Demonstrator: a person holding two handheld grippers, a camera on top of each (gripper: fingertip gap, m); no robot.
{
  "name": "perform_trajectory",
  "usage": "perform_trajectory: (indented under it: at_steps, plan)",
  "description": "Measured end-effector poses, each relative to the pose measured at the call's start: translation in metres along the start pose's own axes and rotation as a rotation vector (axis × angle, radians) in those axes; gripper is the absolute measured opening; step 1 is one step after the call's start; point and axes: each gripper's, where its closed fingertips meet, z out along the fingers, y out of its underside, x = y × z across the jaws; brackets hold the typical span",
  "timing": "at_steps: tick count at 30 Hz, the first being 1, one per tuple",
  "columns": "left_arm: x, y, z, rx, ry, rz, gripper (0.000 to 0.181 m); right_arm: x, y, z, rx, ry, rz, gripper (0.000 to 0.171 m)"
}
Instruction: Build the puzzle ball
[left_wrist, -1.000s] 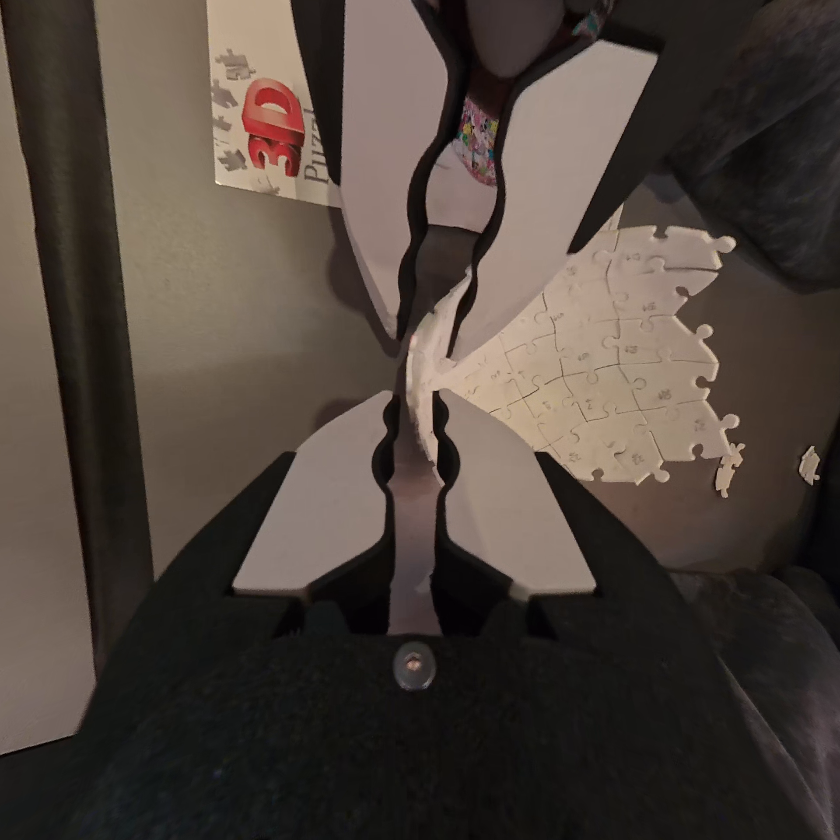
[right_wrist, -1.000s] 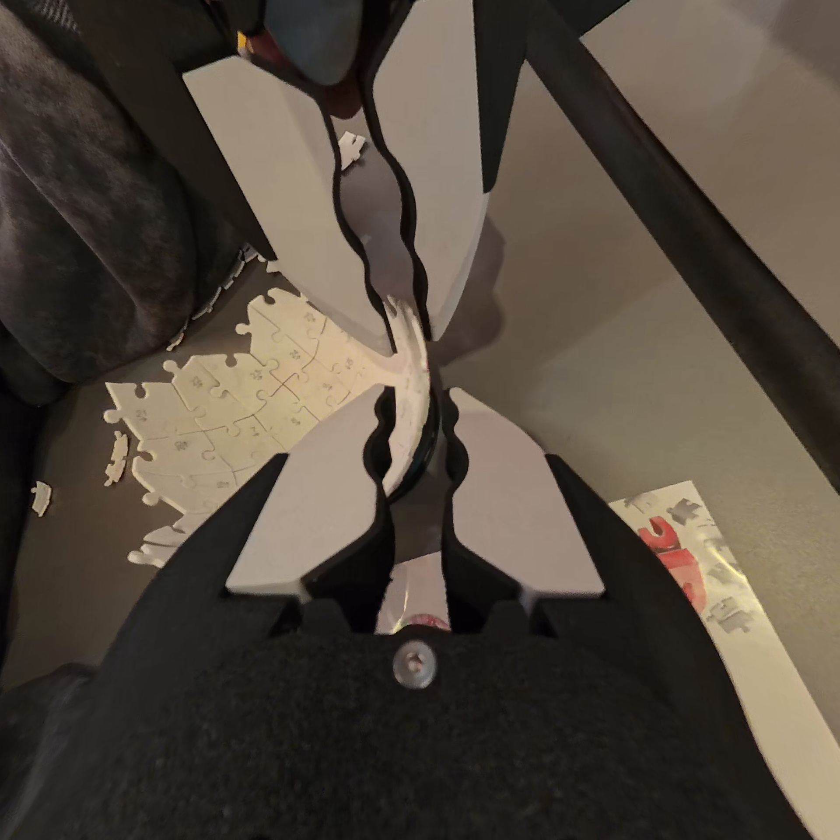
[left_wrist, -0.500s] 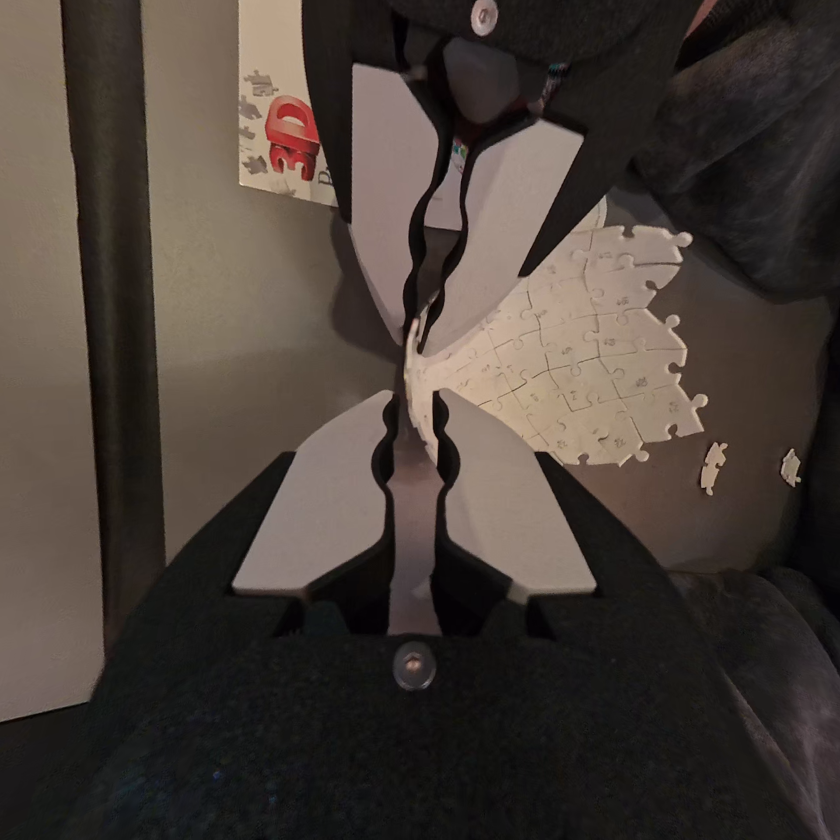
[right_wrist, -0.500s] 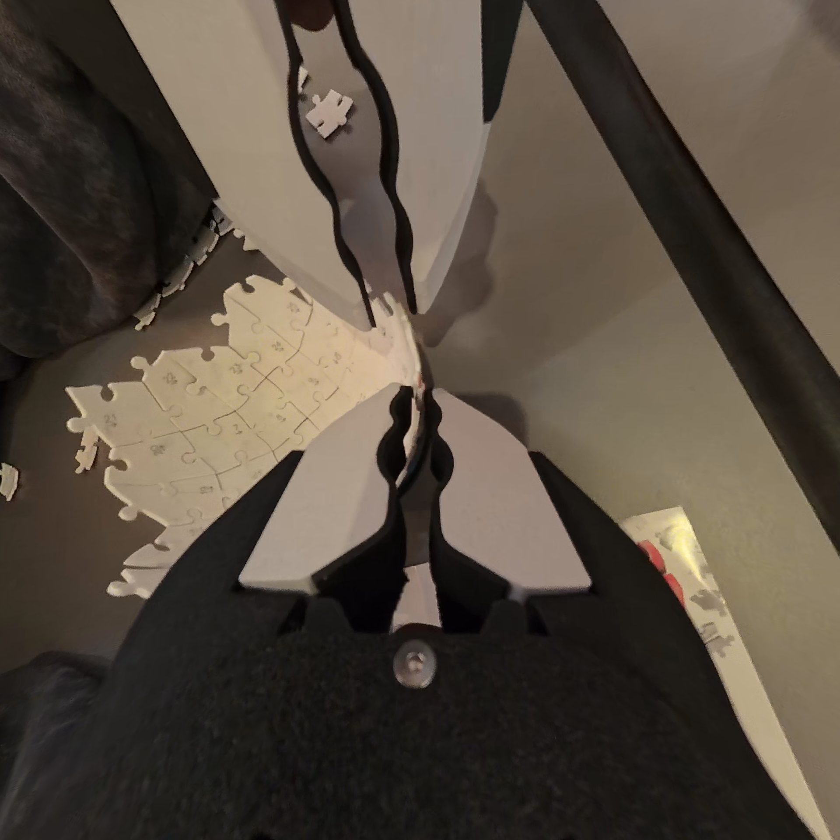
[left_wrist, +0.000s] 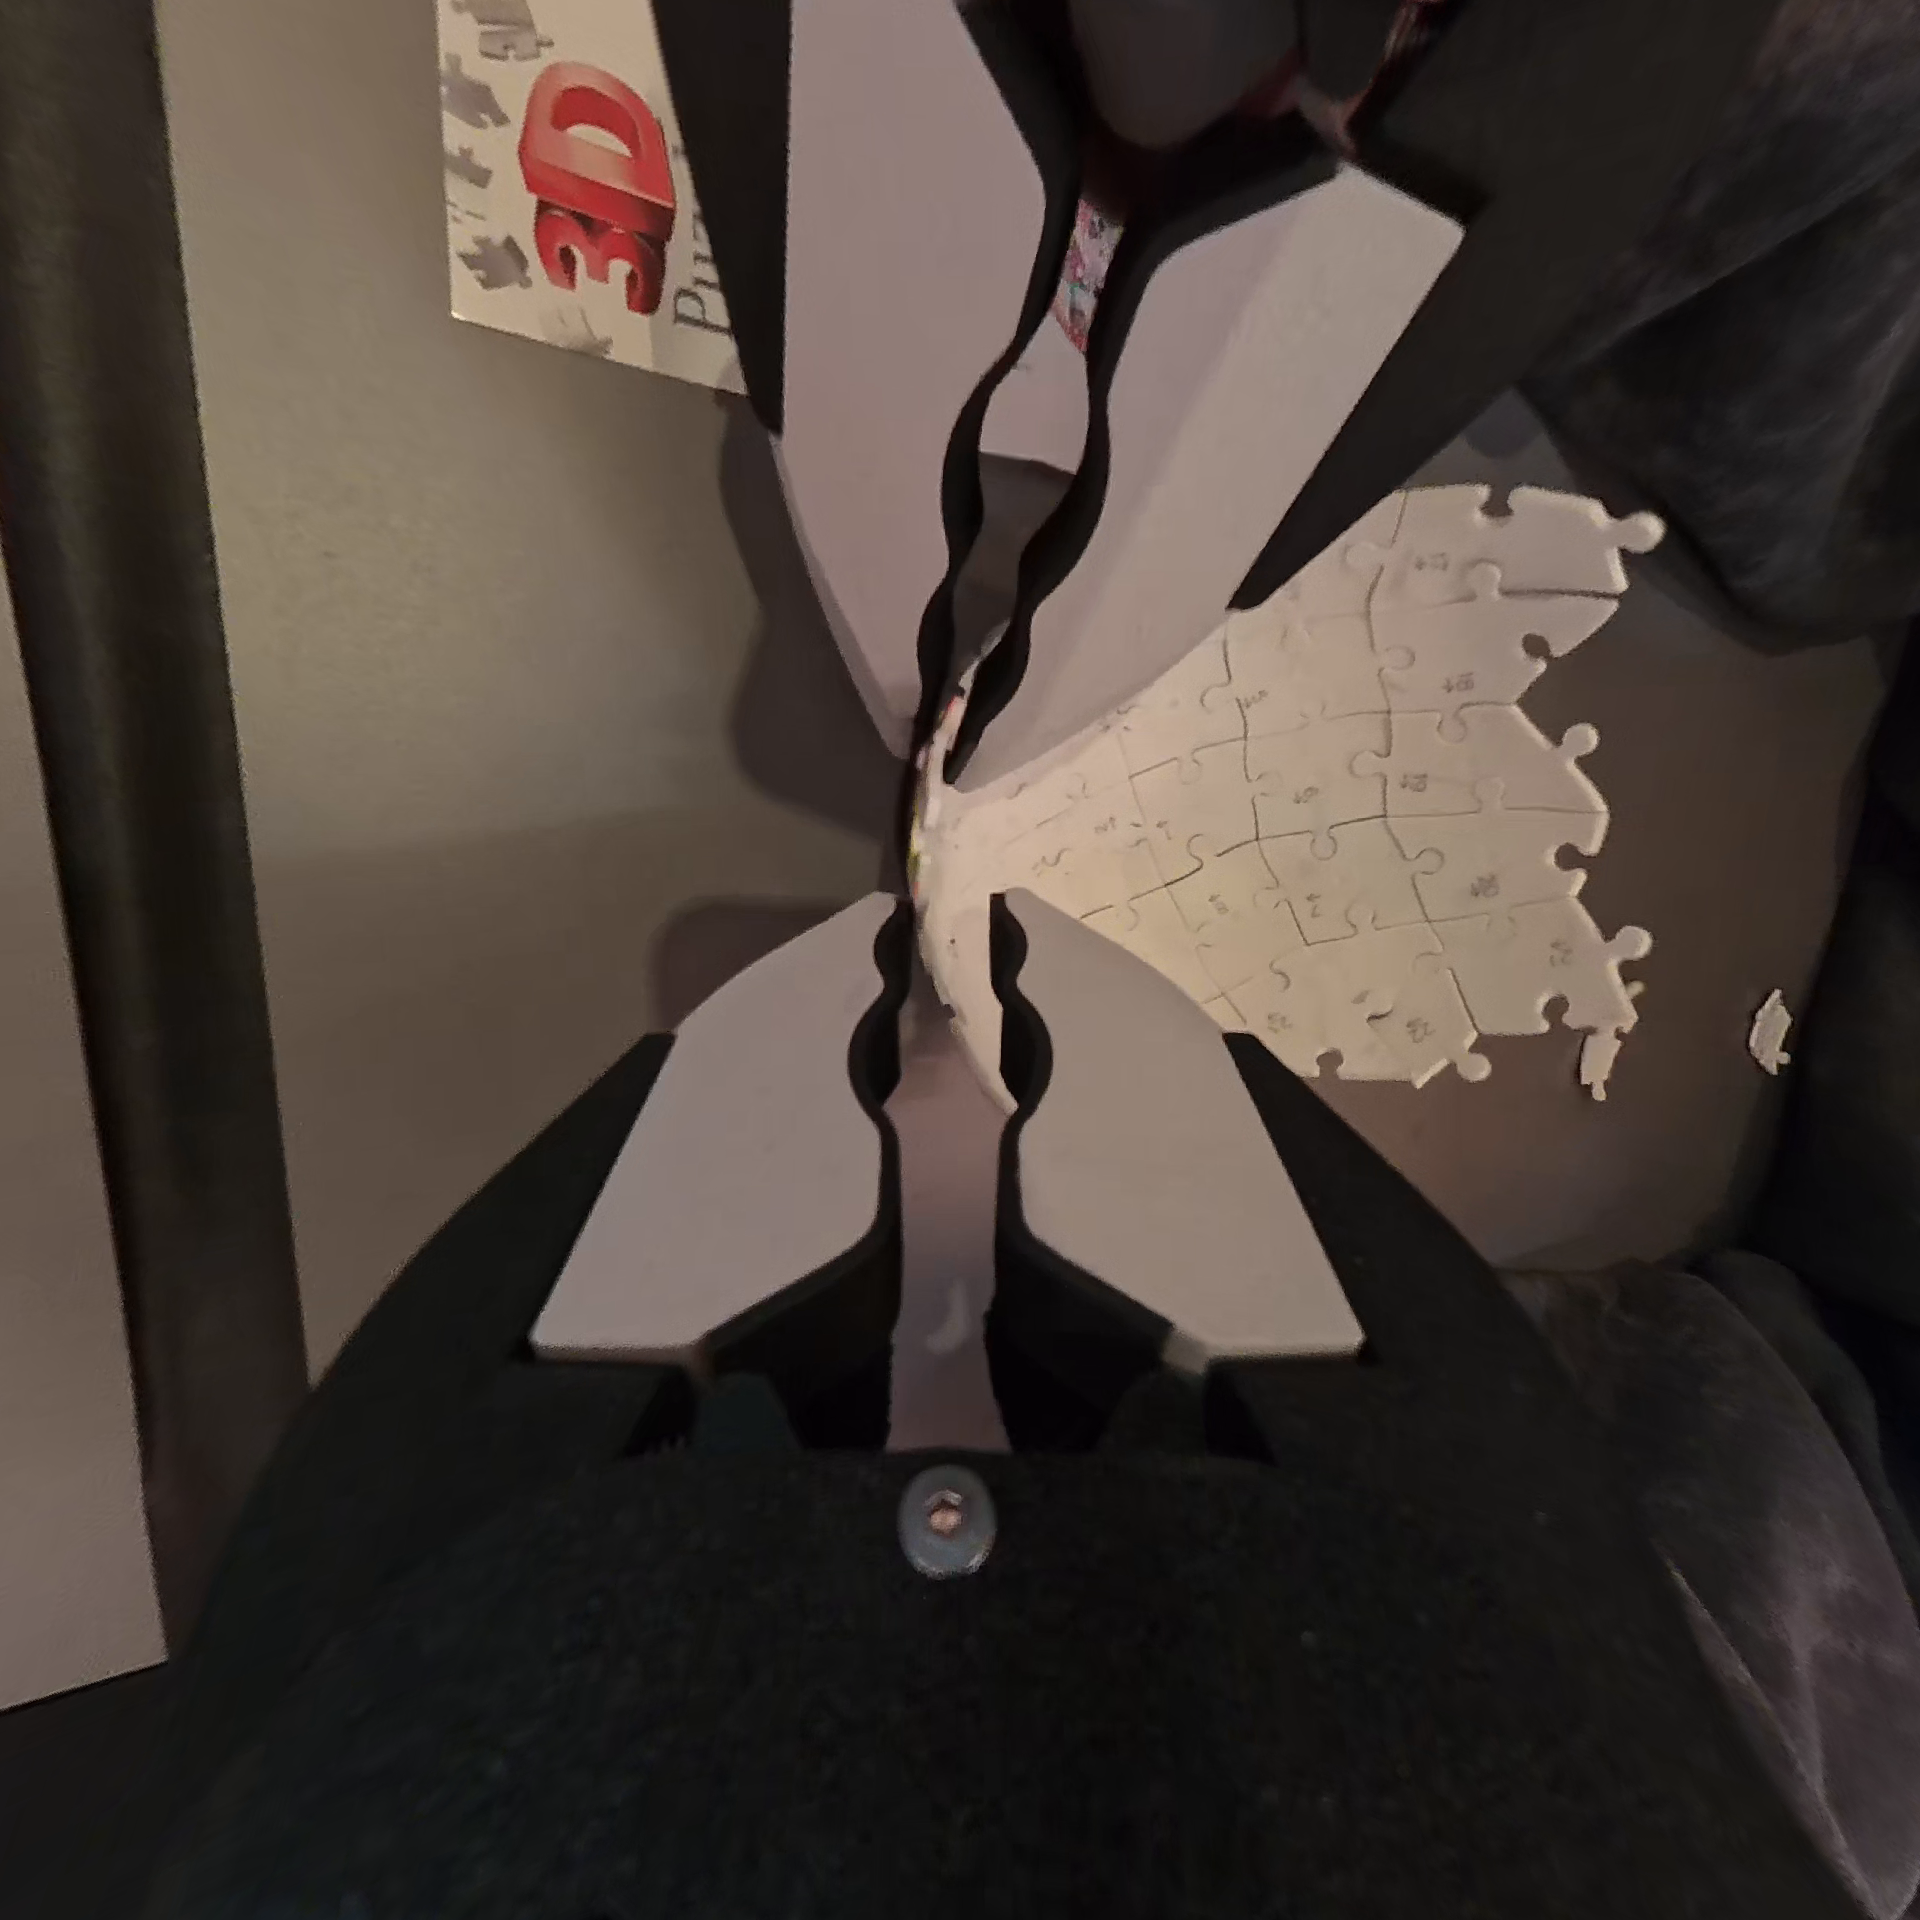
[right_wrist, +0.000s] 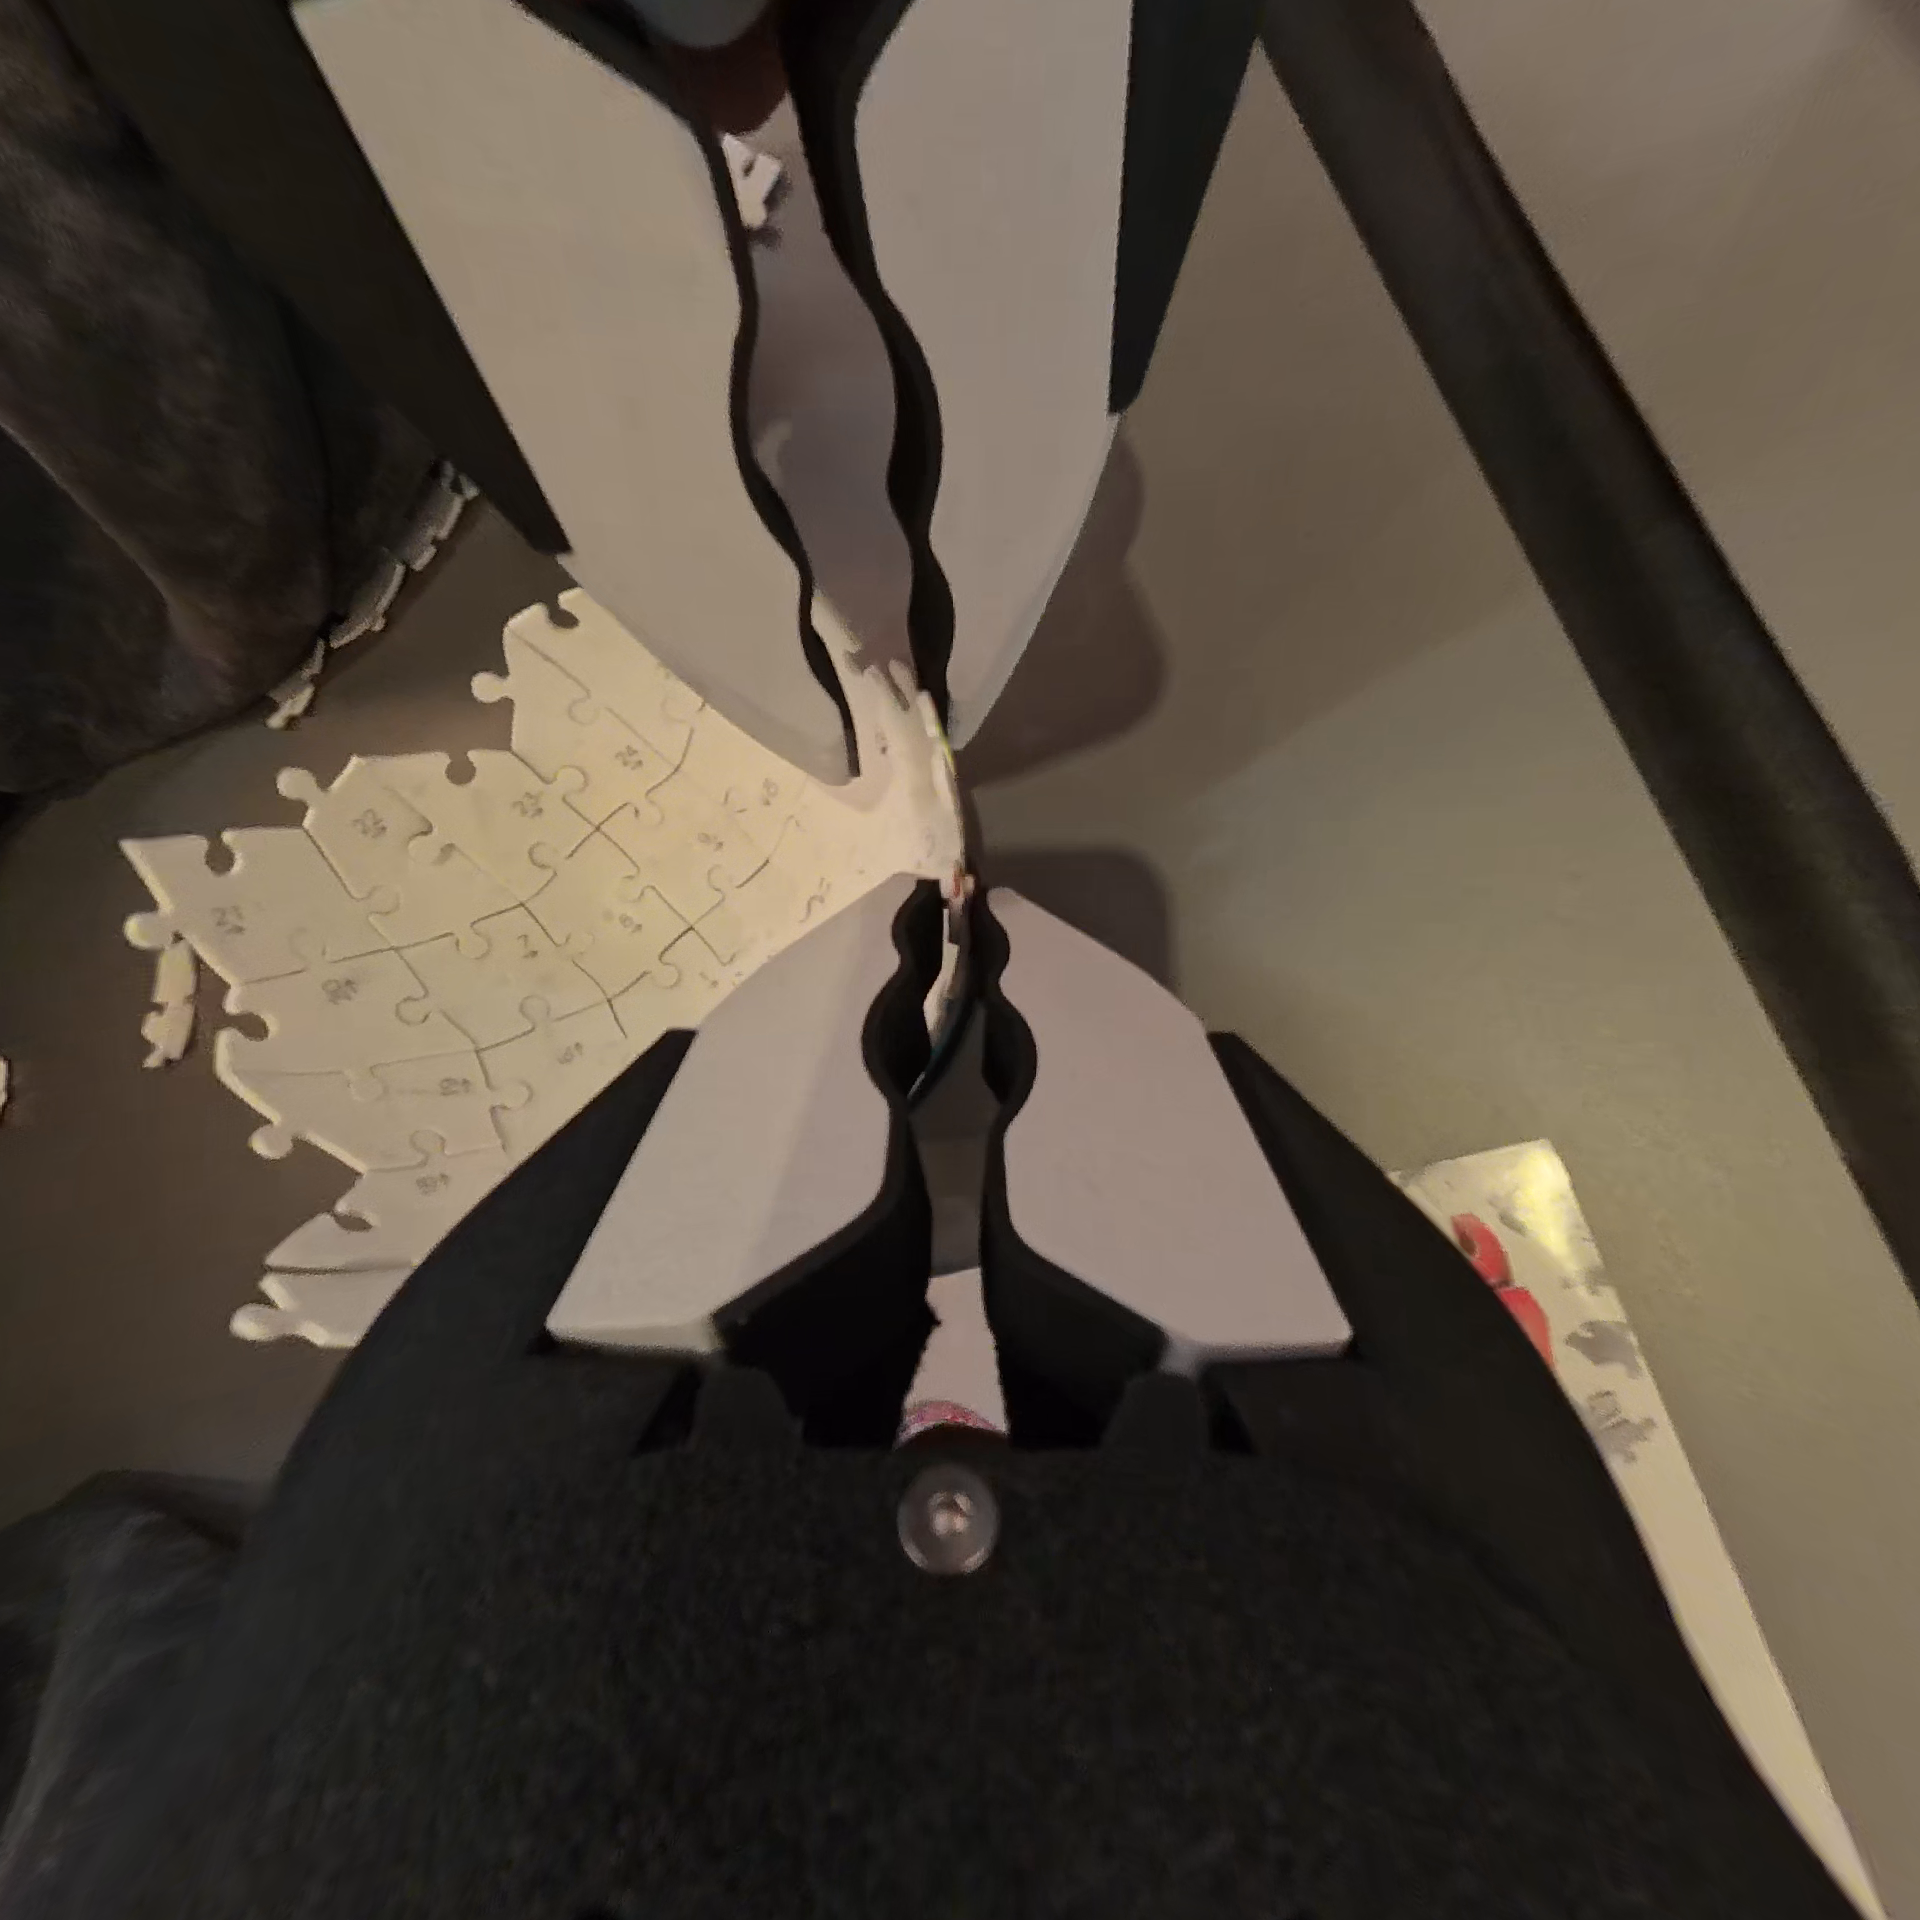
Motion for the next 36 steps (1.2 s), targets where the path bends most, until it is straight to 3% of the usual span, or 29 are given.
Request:
perform_trajectory:
  at_steps: [3, 6, 18, 29, 32, 36]
  plan:
    - [-0.003, 0.0, -0.001, 0.008, -0.009, -0.009, 0.013, 0.002, -0.002, -0.001, 0.016, 0.032, -0.03, 0.007]
    - [-0.004, 0.0, -0.002, 0.014, -0.008, -0.012, 0.013, 0.001, -0.003, -0.009, 0.02, 0.053, -0.04, 0.02]
    - [-0.003, -0.002, -0.004, 0.028, -0.002, -0.015, 0.013, 0.005, -0.008, -0.009, 0.026, 0.127, -0.105, 0.005]
    - [-0.003, -0.005, -0.001, 0.032, 0.006, -0.01, 0.013, 0.005, -0.007, -0.01, 0.023, 0.1, -0.064, 0.003]
    - [-0.005, -0.003, -0.002, 0.03, -0.001, -0.018, 0.013, 0.006, -0.01, -0.01, 0.047, 0.134, -0.114, 0.005]
    - [-0.005, -0.002, -0.004, 0.034, -0.003, -0.02, 0.013, 0.001, -0.007, -0.015, 0.03, 0.101, -0.095, 0.02]
